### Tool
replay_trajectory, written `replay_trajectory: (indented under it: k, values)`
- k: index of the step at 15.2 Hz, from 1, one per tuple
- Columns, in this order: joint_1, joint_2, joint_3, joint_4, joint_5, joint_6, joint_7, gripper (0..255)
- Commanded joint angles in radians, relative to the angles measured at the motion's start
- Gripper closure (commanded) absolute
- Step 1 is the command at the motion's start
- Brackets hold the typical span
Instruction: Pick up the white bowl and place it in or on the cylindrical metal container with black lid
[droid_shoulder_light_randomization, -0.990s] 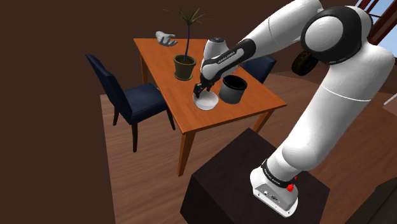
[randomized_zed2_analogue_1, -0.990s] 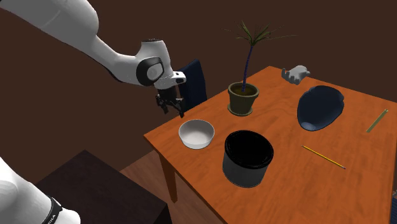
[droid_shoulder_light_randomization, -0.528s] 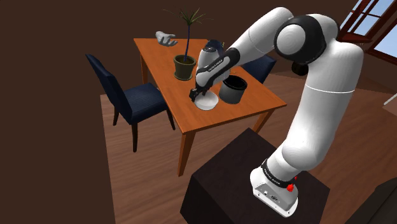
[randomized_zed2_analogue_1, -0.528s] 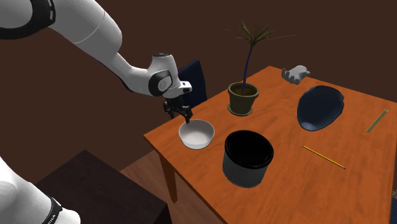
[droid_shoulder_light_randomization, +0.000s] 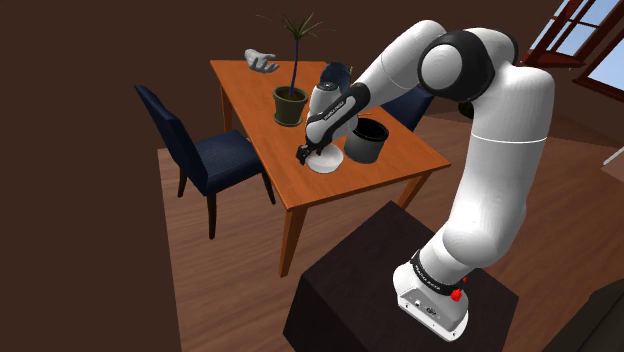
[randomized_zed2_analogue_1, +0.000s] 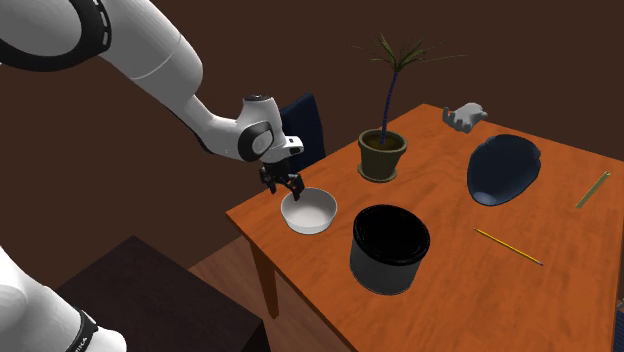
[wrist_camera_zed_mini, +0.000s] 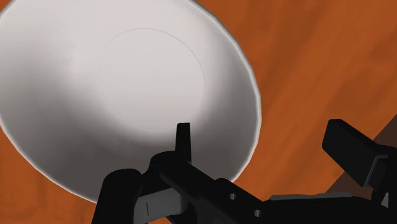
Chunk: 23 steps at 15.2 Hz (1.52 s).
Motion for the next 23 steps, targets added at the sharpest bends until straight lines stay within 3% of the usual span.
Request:
replay_trajectory:
  k: [1,4,5,14,23]
  values:
    - [0.0,0.001,0.0,0.0,0.0,0.001,0.0,0]
    - [0.0,0.001,0.0,0.0,0.0,0.001,0.0,0]
    - [0.0,0.001,0.0,0.0,0.0,0.001,0.0,255]
    - [0.0,0.001,0.0,0.0,0.0,0.001,0.0,255]
    - [0.001,-0.101,0.001,-0.002,0.003,-0.098,-0.012,255]
